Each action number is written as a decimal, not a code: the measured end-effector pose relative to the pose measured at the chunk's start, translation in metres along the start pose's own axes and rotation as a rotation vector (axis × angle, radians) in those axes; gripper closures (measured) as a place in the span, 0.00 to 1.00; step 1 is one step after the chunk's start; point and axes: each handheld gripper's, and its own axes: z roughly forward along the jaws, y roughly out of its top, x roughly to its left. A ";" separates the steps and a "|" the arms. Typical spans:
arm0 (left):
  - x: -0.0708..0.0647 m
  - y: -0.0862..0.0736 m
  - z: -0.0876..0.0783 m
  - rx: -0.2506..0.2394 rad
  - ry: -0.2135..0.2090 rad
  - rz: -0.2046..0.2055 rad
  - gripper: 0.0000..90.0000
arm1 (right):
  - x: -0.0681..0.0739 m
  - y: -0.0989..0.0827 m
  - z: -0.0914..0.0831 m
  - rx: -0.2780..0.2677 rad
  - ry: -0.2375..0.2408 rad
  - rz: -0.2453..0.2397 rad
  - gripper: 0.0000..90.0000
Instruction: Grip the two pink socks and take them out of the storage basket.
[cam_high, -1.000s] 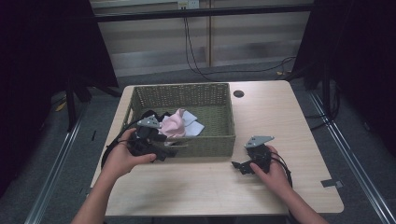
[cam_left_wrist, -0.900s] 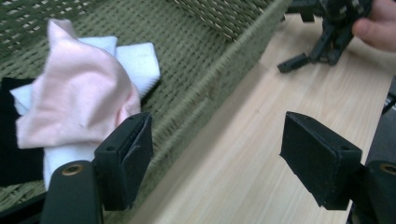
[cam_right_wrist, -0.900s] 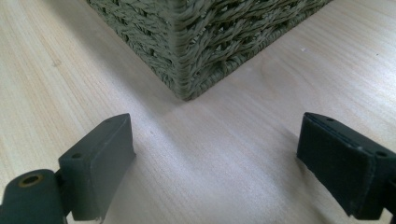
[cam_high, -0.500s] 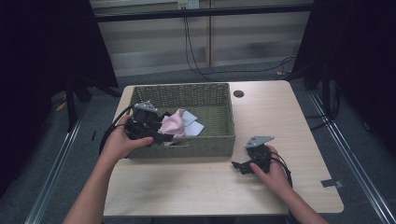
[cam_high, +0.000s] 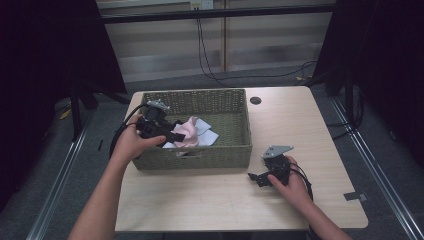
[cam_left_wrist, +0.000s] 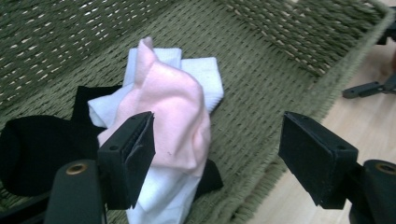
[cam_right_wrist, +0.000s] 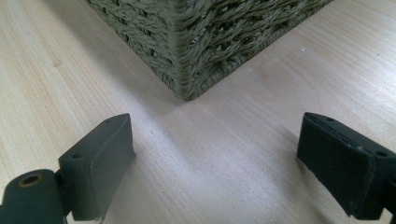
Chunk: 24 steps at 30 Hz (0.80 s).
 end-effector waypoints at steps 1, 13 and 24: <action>0.002 0.001 0.001 0.006 0.004 0.004 0.30 | 0.000 0.000 0.000 0.000 0.000 0.000 0.11; 0.025 0.007 0.020 0.037 0.058 -0.051 0.32 | 0.000 0.000 0.000 0.002 0.000 0.001 0.11; 0.041 0.011 0.040 0.061 0.077 -0.089 0.39 | 0.001 0.001 0.000 0.009 -0.002 0.009 0.11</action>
